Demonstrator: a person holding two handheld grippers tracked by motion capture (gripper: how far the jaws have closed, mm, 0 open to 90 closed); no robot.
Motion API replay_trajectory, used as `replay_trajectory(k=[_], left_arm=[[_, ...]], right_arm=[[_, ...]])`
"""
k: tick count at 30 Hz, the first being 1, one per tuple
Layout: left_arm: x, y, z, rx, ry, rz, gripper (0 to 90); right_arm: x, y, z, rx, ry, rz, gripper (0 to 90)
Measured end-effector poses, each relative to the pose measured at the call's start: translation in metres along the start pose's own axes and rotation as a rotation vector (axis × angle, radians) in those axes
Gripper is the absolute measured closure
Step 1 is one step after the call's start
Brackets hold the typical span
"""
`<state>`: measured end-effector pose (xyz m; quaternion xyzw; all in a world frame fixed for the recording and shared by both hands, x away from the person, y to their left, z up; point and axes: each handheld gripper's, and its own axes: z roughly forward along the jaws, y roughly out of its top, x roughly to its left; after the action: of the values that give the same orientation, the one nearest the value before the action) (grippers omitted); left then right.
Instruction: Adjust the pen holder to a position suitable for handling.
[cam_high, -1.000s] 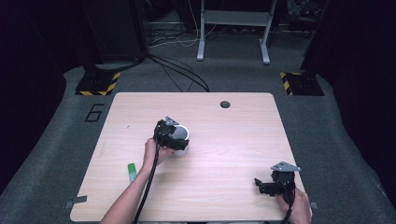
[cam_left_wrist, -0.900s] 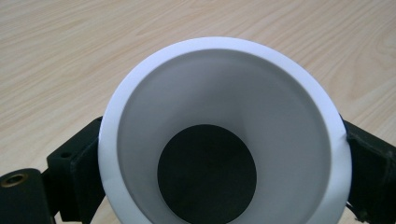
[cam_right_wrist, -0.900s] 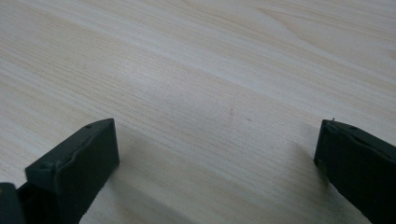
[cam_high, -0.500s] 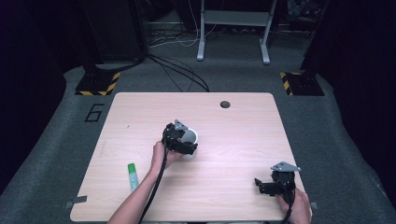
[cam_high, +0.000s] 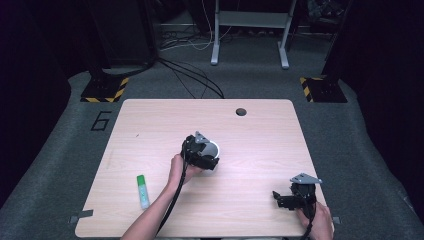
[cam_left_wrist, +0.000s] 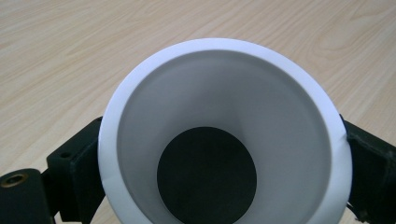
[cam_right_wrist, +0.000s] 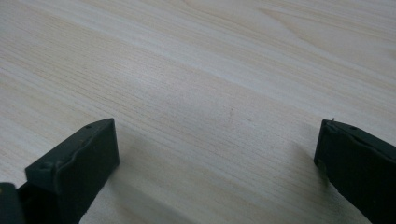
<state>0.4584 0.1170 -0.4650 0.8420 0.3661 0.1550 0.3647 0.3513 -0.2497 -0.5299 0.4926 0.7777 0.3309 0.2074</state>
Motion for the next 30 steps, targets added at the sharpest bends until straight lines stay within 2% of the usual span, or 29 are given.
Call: replay_trajectory(k=[2, 4, 8, 13, 16, 18, 21, 27, 28, 30], left_arm=[[-0.005, 0.001, 0.001, -0.005, -0.011, -0.007, 6.4], [-0.008, 0.001, 0.001, 0.005, -0.014, 0.01, 6.3], [-0.015, 0.002, 0.003, -0.005, -0.02, 0.004, 6.3], [-0.016, 0.002, 0.0, 0.0, -0.025, 0.01, 5.9], [-0.016, 0.002, -0.006, -0.014, -0.013, 0.015, 0.3], [-0.017, 0.003, -0.013, -0.031, -0.02, -0.002, 0.3], [-0.016, 0.003, -0.027, -0.049, -0.021, -0.001, 0.3], [-0.015, -0.006, -0.057, -0.079, 0.014, -0.009, 0.3], [-0.015, -0.009, -0.062, -0.09, 0.02, -0.02, 0.3], [-0.014, -0.012, -0.07, -0.087, 0.04, -0.019, 0.3]], right_arm=[[0.0, 0.0, 0.0, 0.0, 0.0, 0.001, 0.0], [0.0, 0.0, 0.0, 0.0, 0.0, 0.001, 0.0], [0.0, 0.0, 0.0, 0.0, 0.0, 0.0, 0.0], [0.0, 0.0, 0.0, 0.0, 0.0, 0.001, 0.0], [0.0, 0.0, 0.0, -0.001, 0.0, 0.001, 0.0], [0.0, 0.0, 0.0, 0.0, 0.0, 0.002, 0.0], [0.0, 0.0, 0.0, 0.0, 0.0, 0.002, 0.0], [0.0, 0.0, 0.0, 0.0, 0.0, 0.002, 0.0], [0.0, 0.0, 0.0, -0.001, 0.0, 0.002, 0.0], [0.0, 0.0, 0.0, 0.0, 0.0, 0.002, 0.0]])
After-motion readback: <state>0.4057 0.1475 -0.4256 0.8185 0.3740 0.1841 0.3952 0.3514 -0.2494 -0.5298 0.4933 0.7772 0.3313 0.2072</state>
